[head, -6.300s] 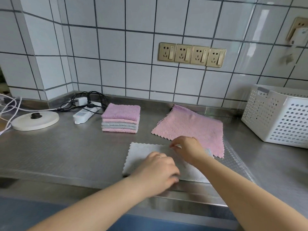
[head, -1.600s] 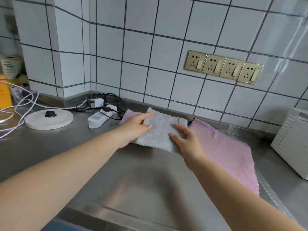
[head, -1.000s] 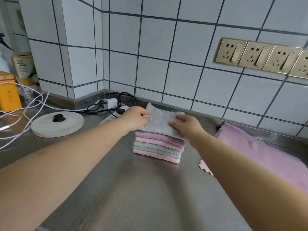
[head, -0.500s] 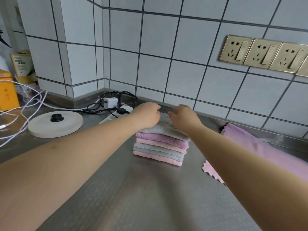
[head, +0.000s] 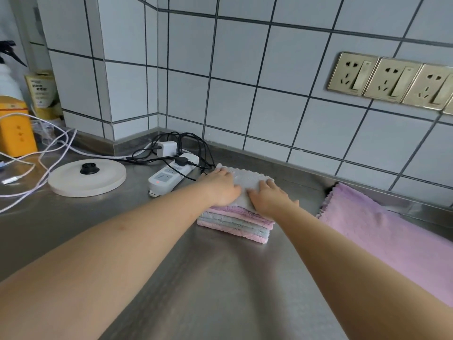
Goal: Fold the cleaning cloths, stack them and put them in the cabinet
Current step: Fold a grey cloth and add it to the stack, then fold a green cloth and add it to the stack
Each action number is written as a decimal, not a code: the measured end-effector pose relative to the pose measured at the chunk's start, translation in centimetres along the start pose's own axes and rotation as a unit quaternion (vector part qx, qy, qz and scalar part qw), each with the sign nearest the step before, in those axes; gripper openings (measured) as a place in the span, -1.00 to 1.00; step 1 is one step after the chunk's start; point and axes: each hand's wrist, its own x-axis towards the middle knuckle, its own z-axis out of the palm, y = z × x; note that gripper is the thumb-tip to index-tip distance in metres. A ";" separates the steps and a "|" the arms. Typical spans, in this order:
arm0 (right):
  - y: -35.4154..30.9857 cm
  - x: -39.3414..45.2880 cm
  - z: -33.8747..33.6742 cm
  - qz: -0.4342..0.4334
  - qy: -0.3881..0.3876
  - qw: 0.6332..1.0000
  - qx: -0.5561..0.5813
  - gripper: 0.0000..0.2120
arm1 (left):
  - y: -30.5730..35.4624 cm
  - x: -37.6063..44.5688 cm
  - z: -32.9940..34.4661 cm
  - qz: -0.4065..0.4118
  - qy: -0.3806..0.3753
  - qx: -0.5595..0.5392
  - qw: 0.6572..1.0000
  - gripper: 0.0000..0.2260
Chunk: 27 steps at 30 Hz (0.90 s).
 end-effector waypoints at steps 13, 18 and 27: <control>8.5 -5.6 -1.9 -0.008 0.162 0.986 0.044 -0.72 | 6.0 -3.7 -2.1 0.091 0.159 0.026 0.983 -0.72; 16.8 -10.1 -3.7 0.025 0.137 0.990 -0.008 -0.79 | 13.3 -5.5 0.3 0.208 0.135 0.022 0.968 -0.70; 24.6 -17.0 -3.1 -0.041 0.087 0.992 -0.080 -0.78 | 19.5 -5.9 5.9 0.345 0.040 0.077 0.934 -0.75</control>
